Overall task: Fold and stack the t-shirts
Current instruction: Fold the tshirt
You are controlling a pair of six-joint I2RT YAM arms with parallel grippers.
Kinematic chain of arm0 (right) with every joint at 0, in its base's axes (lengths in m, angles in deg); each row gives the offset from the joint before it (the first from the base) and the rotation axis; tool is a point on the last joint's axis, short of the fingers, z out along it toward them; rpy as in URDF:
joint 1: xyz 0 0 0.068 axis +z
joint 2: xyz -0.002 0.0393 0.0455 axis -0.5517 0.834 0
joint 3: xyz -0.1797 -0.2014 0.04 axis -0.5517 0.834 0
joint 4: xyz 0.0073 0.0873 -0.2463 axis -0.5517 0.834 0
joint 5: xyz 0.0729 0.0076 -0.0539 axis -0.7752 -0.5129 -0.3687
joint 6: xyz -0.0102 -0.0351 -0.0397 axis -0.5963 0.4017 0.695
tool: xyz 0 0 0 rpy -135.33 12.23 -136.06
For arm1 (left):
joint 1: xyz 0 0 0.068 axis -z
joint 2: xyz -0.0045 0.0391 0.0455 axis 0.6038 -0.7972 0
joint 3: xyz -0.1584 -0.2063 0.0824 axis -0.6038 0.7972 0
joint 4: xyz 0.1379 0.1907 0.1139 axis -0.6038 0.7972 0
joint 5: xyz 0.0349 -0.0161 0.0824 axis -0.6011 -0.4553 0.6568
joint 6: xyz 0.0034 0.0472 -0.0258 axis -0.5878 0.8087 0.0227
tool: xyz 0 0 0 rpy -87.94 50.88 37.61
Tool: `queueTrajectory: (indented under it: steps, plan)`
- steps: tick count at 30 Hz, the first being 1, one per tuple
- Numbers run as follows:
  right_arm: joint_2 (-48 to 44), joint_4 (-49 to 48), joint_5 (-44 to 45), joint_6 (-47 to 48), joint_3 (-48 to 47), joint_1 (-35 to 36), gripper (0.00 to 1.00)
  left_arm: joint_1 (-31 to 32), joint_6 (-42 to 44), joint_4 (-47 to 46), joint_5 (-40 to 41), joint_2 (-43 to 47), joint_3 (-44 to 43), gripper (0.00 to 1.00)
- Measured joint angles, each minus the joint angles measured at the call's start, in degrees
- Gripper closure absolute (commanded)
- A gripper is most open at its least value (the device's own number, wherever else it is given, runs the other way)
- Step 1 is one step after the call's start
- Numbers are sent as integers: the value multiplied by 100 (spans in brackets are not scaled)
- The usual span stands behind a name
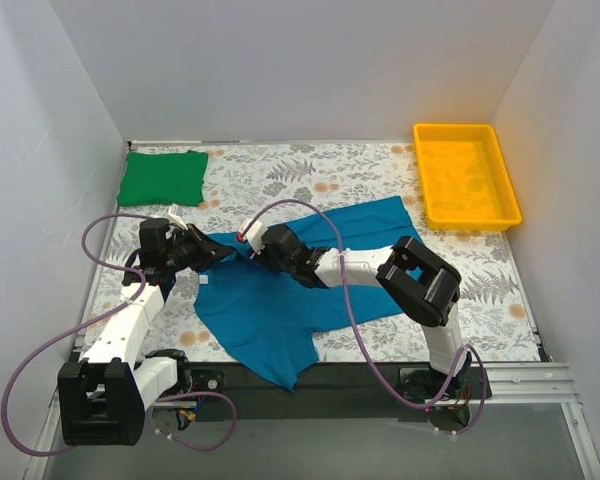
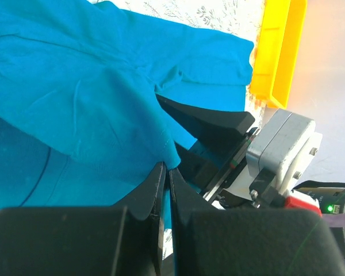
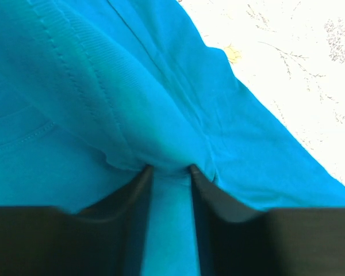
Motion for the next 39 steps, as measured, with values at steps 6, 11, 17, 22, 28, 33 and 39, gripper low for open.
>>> queueTrajectory:
  steps: [6,11,17,22,28,33,39]
  plan:
    - [0,7,90,-17,0,-2,89,0,0,0,-7,-17,0,100]
    - [-11,11,35,28,0,-48,99,0,2,0,-7,-20,0,100]
    - [-212,114,-306,232,2,-262,99,0,4,-2,-7,-66,0,100]
    - [-393,181,-708,426,2,-448,99,0,4,-2,-7,-114,0,100]
    - [-404,446,-1185,629,-22,-557,99,0,70,-4,-4,-122,7,100]
    - [-404,667,-1683,774,-138,-743,99,0,181,-55,-2,-208,164,100]
    - [-404,949,-2302,968,-227,-968,99,0,291,-66,-4,-487,348,100]
